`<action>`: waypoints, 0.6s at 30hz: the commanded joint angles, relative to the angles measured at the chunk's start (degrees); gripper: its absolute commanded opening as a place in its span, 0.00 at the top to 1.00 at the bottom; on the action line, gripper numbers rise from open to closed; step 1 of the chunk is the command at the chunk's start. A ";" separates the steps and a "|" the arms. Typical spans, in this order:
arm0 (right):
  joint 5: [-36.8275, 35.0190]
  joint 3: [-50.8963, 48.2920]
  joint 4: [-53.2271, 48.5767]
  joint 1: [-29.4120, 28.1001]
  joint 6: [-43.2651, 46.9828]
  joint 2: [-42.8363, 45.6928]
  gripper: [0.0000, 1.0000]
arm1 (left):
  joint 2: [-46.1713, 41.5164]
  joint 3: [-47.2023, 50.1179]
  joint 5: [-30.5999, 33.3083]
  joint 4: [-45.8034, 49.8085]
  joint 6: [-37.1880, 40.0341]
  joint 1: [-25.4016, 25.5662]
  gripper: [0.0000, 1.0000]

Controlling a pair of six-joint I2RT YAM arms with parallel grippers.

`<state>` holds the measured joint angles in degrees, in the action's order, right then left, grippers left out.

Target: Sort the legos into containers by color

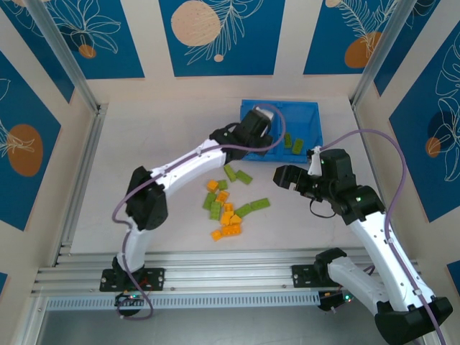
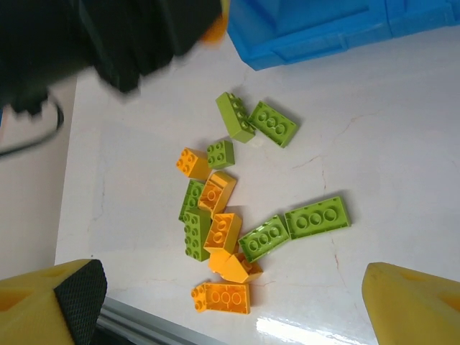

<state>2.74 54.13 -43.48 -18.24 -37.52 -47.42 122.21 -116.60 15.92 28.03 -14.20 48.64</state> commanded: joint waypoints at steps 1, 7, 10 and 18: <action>-0.42 0.46 0.51 -0.39 -1.10 0.73 0.07 | 10.22 -10.57 5.36 -0.33 5.56 -3.35 0.67; -1.16 0.63 0.07 -0.51 -0.68 1.34 0.07 | 24.03 -26.98 5.30 -3.00 9.39 -5.69 0.68; -1.24 0.58 -0.41 -0.53 -0.49 1.28 0.06 | 27.18 -29.82 3.77 -5.59 11.19 -6.08 0.62; -1.25 0.10 0.32 -0.67 -1.22 1.12 0.07 | 24.01 -30.90 1.16 -4.46 10.55 -5.88 0.45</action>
<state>1.83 54.13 -43.31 -18.44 -37.78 -46.94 150.30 -145.32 18.26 23.49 -3.68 42.50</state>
